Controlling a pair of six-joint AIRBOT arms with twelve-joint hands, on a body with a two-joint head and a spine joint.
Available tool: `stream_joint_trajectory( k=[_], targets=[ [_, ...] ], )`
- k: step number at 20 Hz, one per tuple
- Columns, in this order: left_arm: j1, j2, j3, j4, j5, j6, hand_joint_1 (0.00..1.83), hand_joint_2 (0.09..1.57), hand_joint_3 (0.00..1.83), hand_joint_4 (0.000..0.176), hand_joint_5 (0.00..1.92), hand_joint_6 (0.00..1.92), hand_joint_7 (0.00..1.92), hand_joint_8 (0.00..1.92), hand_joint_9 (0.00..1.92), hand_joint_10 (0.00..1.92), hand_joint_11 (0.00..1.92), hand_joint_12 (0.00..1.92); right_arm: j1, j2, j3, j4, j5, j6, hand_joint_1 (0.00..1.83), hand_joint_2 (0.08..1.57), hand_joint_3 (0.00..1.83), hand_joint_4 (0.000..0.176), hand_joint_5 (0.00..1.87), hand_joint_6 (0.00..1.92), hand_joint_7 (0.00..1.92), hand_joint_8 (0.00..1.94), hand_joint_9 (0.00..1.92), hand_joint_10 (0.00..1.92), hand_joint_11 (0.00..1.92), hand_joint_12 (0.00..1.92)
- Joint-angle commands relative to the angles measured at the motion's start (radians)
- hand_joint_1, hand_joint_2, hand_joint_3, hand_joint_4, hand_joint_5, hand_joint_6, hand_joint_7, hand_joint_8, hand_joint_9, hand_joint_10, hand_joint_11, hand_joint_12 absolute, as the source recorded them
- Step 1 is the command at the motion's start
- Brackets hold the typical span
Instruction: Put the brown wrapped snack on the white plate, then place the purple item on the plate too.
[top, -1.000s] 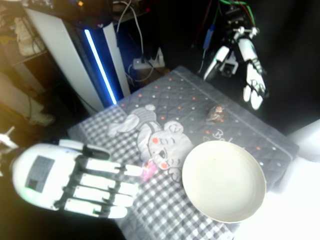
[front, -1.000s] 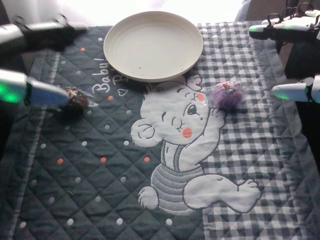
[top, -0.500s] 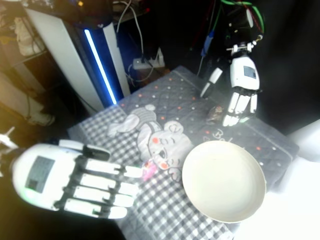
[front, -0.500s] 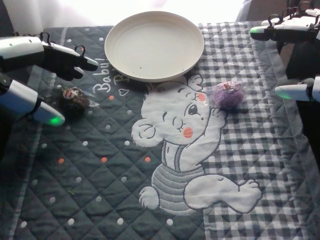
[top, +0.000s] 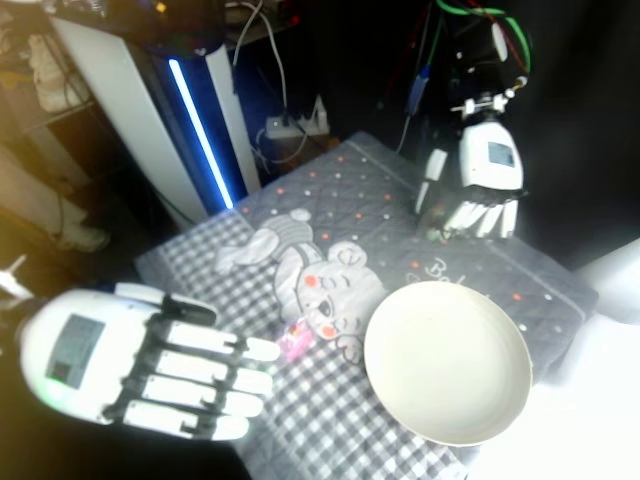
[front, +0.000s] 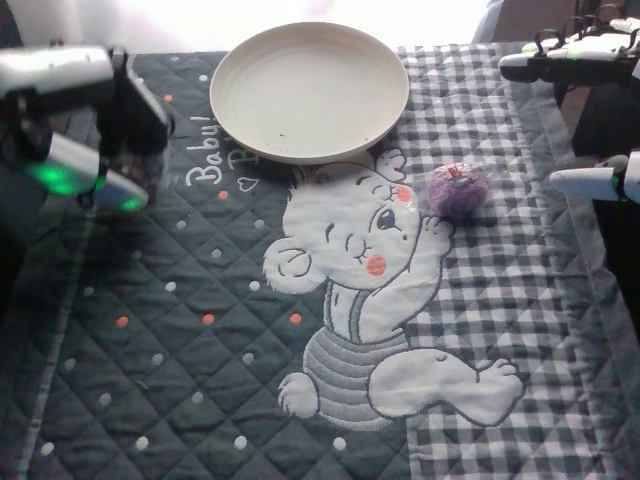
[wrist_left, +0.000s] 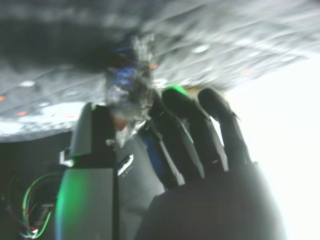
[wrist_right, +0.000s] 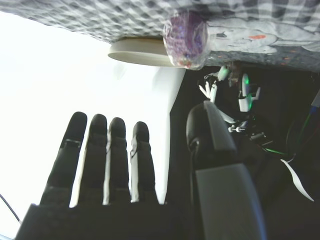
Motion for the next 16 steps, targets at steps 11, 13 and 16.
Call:
stream_joint_trajectory(
  k=[11,13,16],
  targets=[
    [-0.270,-0.270,0.239,-0.003,-0.048,0.062,1.20,1.01,0.00,0.000,1.22,0.55,0.92,1.34,0.88,1.71,0.68,1.84,0.012,-0.029,0.031,0.036,0.109,0.013,0.92,1.13,0.00,0.057,0.33,0.00,0.28,0.00,0.28,0.00,0.00,0.69],
    [-0.267,-0.328,0.298,-0.003,-0.006,0.060,1.11,1.02,0.00,0.071,1.18,0.64,0.90,1.03,0.80,1.46,0.62,1.74,0.012,-0.034,0.036,0.030,0.109,0.019,0.90,1.13,0.00,0.053,0.33,0.00,0.30,0.01,0.29,0.00,0.01,0.71],
    [-0.239,-0.339,0.324,-0.024,0.019,0.056,0.93,0.79,0.00,0.000,0.77,0.02,0.80,0.17,0.71,0.59,0.38,1.31,0.020,-0.036,0.039,0.009,0.114,0.042,0.86,1.11,0.00,0.069,0.32,0.00,0.28,0.00,0.28,0.00,0.01,0.71]
  ],
)
